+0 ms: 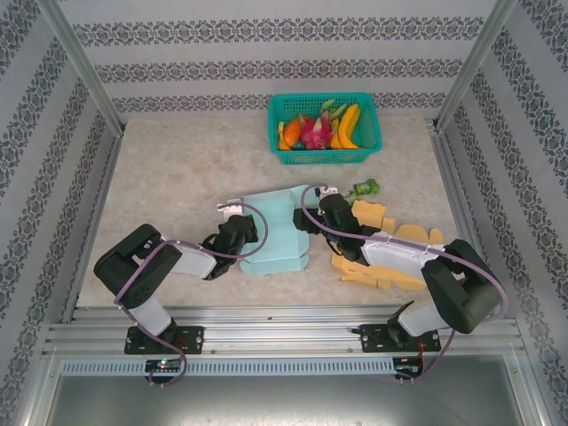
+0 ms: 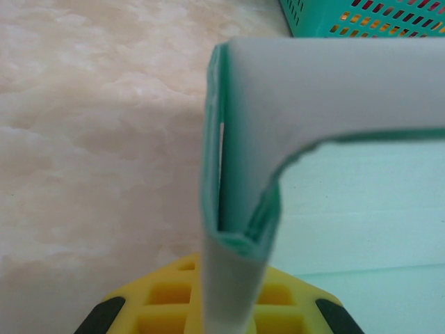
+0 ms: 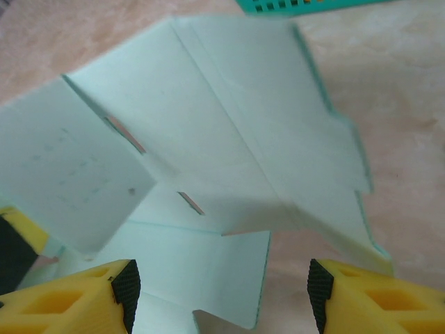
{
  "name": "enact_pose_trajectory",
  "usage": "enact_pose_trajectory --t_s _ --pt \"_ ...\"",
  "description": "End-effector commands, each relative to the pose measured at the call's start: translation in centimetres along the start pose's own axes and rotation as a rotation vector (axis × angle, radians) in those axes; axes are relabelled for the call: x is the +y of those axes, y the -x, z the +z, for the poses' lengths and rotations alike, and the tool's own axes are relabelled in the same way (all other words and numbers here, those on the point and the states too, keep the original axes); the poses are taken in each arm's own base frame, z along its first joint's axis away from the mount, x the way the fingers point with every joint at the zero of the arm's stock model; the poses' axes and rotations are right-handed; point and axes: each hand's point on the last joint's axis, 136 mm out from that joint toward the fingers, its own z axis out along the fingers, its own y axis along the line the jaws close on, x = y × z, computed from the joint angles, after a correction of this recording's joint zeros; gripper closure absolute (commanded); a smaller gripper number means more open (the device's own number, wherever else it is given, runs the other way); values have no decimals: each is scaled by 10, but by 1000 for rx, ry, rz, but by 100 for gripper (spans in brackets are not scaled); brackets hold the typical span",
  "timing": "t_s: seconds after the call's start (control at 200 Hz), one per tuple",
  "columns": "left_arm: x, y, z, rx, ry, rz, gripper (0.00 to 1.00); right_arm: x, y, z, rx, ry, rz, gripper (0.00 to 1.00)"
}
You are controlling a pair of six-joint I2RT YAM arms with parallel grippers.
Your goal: Fold the paper box
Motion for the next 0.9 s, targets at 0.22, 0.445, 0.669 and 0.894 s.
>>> enact_pose_trajectory --t_s 0.22,0.445,0.669,0.894 --pt "-15 5 -2 -10 -48 -24 100 39 8 6 -26 185 -25 36" --pt "-16 4 -1 -8 -55 -27 100 54 -4 16 12 203 -56 37" --pt "-22 4 -1 -3 -92 -36 100 62 -19 31 52 235 -42 39" --pt "-20 1 -2 -2 -90 -36 100 64 -22 29 62 239 -49 39"
